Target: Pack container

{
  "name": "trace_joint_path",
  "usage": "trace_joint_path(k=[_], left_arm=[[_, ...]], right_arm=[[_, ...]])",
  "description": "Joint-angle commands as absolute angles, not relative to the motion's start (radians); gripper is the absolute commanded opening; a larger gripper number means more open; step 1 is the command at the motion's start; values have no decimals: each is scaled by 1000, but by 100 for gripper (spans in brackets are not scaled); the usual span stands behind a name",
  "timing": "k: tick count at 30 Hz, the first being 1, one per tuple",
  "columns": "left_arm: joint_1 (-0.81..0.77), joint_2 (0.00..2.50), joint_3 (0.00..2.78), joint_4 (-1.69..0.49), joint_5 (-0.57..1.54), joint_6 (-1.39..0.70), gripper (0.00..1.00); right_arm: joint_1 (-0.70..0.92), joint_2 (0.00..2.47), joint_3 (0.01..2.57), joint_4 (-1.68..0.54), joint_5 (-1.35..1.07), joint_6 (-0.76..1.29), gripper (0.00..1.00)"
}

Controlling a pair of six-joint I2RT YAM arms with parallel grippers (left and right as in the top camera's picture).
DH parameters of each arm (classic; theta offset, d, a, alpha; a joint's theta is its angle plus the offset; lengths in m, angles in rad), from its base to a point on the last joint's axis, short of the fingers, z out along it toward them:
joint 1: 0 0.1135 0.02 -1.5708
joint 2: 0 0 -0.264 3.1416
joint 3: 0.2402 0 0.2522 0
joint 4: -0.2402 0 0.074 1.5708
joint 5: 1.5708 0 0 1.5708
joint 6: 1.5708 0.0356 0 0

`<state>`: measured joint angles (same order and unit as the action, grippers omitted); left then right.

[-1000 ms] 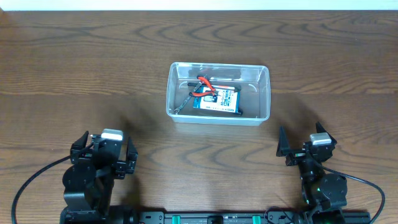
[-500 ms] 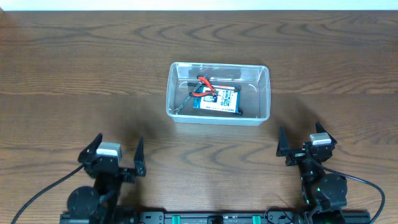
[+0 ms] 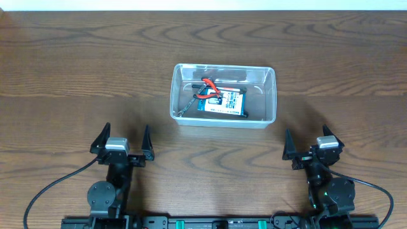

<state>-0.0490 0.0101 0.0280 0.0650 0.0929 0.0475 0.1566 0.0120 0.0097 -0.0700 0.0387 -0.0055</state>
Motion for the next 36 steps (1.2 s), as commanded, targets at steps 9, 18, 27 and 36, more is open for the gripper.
trace_joint_path(k=[9, 18, 27, 36], left_arm=[[-59, 2, 4, -63, 116, 29, 98], [-59, 2, 4, -59, 153, 62, 98], [-59, 4, 4, -59, 149, 39, 98], [-59, 4, 4, -59, 149, 39, 98]], right_arm=[[164, 6, 6, -72, 33, -16, 99], [164, 6, 6, -72, 33, -16, 99], [164, 6, 6, -72, 33, -16, 99], [164, 6, 6, -72, 33, -16, 99]])
